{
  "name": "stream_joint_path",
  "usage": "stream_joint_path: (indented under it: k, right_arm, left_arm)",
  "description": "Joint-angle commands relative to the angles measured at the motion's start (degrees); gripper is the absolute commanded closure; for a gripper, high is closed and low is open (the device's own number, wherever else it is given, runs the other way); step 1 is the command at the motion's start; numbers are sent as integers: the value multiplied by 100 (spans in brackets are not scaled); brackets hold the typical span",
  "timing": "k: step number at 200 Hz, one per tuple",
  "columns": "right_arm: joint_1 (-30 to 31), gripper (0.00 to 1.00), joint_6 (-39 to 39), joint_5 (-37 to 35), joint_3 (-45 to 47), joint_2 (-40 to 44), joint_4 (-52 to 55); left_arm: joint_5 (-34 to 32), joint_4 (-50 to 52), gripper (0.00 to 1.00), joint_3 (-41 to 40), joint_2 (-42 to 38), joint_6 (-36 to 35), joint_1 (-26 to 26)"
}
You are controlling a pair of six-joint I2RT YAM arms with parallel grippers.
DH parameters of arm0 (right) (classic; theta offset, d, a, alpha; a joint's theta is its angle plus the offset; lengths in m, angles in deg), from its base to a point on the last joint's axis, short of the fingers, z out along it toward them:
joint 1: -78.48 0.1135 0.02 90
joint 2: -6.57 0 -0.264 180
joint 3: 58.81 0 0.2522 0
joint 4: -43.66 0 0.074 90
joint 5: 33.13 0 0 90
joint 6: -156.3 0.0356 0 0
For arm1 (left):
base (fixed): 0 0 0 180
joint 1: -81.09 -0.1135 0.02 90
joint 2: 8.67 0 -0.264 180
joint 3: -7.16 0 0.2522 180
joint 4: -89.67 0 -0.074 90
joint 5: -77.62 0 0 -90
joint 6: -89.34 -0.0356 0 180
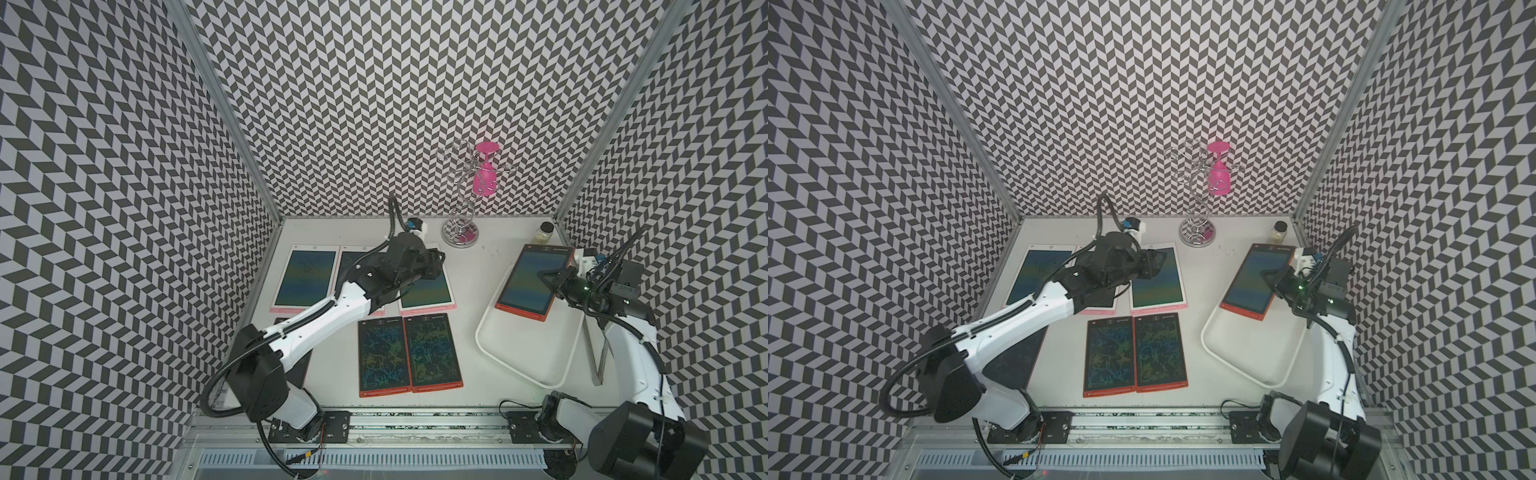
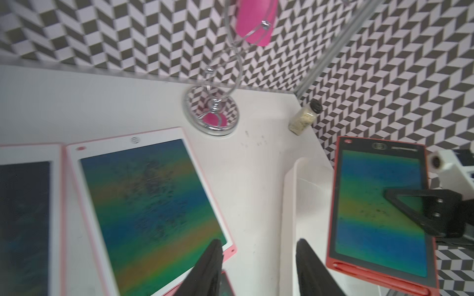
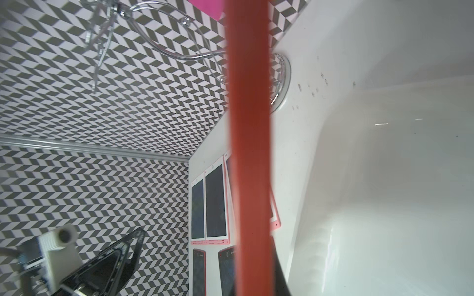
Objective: Take out the writing tablet from the storage box
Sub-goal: Adjust the storage box at the center of the board, then place the writing tablet at the center of the board.
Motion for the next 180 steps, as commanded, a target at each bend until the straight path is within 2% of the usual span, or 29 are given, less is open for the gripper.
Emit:
stream_joint_path:
  k: [1, 27, 88, 119, 148, 180]
  right_arm:
    - [285, 93, 254, 183, -301, 191, -131]
    - [1142, 93, 675, -191, -402, 214, -387]
    - [4091, 93, 1908, -1619, -280, -178, -1659]
    - [5357, 93, 2339, -2113, -210, -804, -2423]
    - [6366, 93, 2611, -2613, -435, -1639, -2965]
    - [7110, 93, 2947, -2880, -753, -2732, -3629]
  left_arm:
    - [-65, 400, 51, -548, -796, 63, -517]
    - [132, 803, 50, -1026, -1528, -56, -1248]
    - [1295, 1410, 49, -1494, -2463, -287, -2777]
    - [2220, 1483, 49, -1588, -2577, -333, -3338]
    - [2930, 1373, 48, -1692, -2569, -52, -3806]
    - [2923, 1427, 48, -1566, -2661, 10, -3893]
